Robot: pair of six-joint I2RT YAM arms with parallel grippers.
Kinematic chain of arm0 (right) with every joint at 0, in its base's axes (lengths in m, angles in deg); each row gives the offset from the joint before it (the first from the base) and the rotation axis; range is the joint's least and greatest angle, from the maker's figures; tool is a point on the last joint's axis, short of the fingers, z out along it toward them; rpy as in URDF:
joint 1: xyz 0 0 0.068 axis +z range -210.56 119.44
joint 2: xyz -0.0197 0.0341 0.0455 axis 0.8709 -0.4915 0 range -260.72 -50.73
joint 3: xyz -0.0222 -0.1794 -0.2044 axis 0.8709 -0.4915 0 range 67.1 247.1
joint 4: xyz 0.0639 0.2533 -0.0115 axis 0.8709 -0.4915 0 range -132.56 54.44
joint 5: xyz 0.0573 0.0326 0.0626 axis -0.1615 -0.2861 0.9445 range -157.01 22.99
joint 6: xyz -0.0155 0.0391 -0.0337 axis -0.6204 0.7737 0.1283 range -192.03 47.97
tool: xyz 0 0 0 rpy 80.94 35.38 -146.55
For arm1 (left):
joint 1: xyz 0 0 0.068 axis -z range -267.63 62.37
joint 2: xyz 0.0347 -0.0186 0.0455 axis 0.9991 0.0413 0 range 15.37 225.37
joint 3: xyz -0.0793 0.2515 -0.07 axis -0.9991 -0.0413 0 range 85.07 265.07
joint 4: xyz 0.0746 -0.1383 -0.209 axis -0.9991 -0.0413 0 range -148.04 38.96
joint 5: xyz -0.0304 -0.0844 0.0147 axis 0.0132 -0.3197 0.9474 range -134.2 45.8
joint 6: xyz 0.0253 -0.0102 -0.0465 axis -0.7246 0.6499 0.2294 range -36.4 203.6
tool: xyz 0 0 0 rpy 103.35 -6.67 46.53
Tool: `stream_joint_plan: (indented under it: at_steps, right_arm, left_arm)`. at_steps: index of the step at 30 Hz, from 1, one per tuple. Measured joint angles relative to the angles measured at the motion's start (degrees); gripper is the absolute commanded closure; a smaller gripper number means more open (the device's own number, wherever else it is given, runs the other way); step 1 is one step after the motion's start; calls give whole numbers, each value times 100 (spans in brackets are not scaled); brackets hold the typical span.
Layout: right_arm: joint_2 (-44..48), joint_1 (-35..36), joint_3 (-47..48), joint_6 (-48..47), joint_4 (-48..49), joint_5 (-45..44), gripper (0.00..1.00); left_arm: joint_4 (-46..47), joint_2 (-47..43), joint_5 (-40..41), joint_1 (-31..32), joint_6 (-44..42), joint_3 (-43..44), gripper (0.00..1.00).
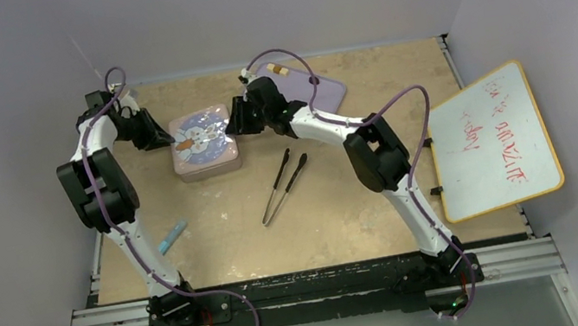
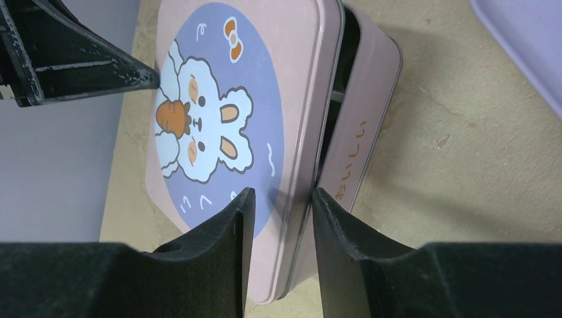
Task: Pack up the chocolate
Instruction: Close the box lid on the packing box.
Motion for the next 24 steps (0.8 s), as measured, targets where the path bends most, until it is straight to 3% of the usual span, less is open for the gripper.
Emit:
stream_joint_plan:
  at_steps: [7,14,24]
  right_arm:
    - [-92,-26,140,-42,-9,37,60]
    - [-151,-48,345,-127,-35,11,50]
    - [-251,-85,540,-358,-214,-260,50]
  left_arm:
    - [-37,0,68,11,-4,2,70]
    - [-157,7,103,48,-4,13,55]
    - [-223,184,258,68,37,483,55]
